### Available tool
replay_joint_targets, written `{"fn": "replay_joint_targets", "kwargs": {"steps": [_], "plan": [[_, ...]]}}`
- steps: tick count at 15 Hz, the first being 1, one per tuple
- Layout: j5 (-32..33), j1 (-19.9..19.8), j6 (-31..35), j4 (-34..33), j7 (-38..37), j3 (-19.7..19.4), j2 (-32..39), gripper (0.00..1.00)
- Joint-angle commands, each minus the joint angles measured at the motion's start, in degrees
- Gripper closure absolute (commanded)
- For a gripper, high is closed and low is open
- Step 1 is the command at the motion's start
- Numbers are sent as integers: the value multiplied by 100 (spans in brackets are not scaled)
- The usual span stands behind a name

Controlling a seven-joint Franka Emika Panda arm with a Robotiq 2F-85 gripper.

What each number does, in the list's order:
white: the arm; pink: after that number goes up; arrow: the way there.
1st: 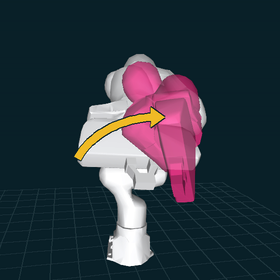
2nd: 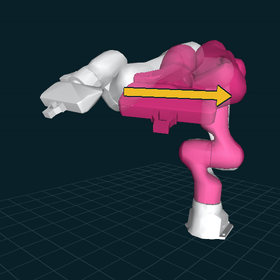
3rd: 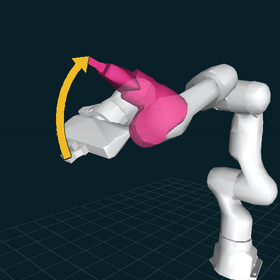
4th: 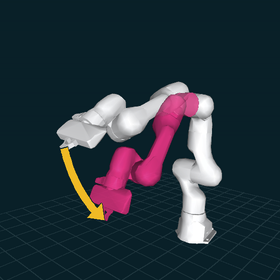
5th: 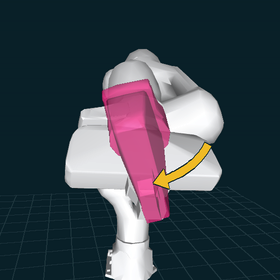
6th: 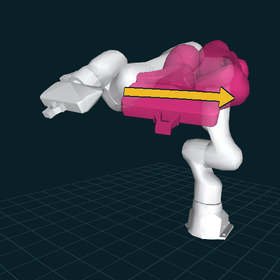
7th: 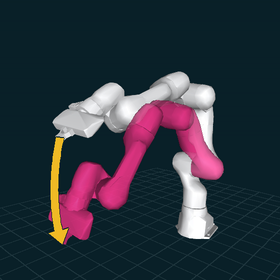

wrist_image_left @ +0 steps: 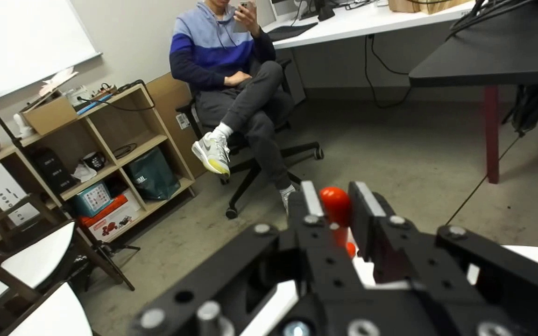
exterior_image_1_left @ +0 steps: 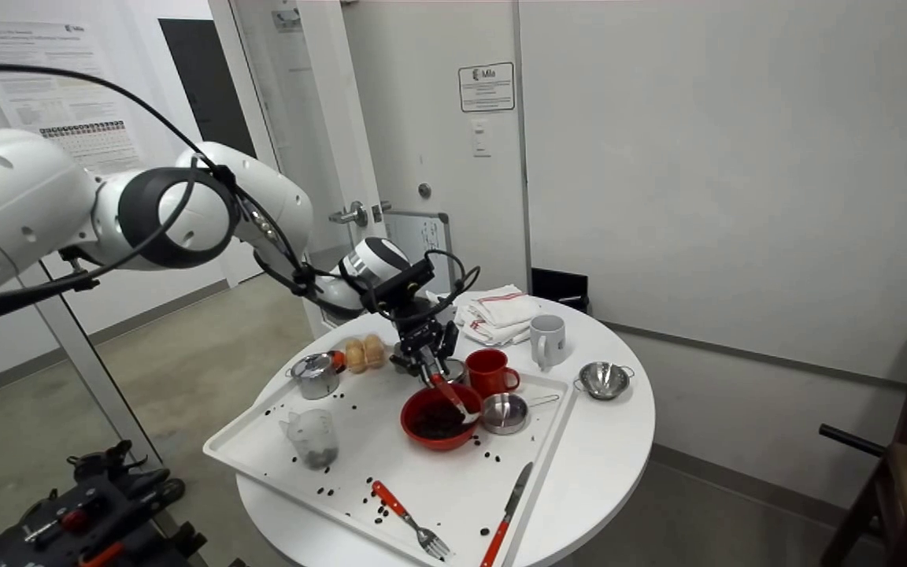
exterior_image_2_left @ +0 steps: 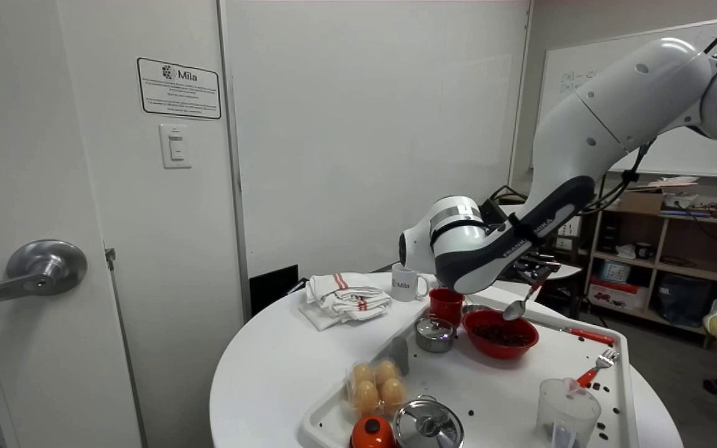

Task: Use the spoon to mix the contents in the orange bowl

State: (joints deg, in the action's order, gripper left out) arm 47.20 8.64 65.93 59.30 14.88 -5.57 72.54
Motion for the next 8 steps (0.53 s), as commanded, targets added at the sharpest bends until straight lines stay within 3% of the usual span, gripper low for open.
{"fn": "replay_joint_targets", "kwargs": {"steps": [1,8], "plan": [[239,120,-463,-753,500,15,596,92],[53,351,-917,-1526,971,44,1222,92]]}}
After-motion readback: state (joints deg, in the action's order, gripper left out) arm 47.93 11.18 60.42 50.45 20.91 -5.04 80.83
